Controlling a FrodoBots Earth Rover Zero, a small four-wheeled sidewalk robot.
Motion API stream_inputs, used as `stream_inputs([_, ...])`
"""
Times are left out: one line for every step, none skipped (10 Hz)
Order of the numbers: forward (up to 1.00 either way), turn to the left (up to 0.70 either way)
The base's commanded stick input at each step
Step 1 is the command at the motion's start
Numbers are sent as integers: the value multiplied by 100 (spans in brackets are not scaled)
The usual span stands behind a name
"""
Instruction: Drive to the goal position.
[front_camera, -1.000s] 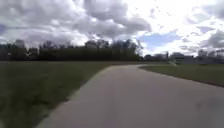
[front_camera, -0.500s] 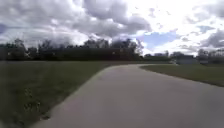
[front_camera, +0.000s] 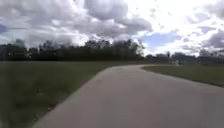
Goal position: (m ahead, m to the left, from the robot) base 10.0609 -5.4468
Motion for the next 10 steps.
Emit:
stream_inputs([100, 0])
stream_inputs([100, 0])
stream_inputs([100, 0])
stream_inputs([100, 0])
stream_inputs([100, 1])
stream_inputs([100, 14])
stream_inputs([100, 7])
stream_inputs([100, 0])
stream_inputs([100, 0])
stream_inputs([100, 0])
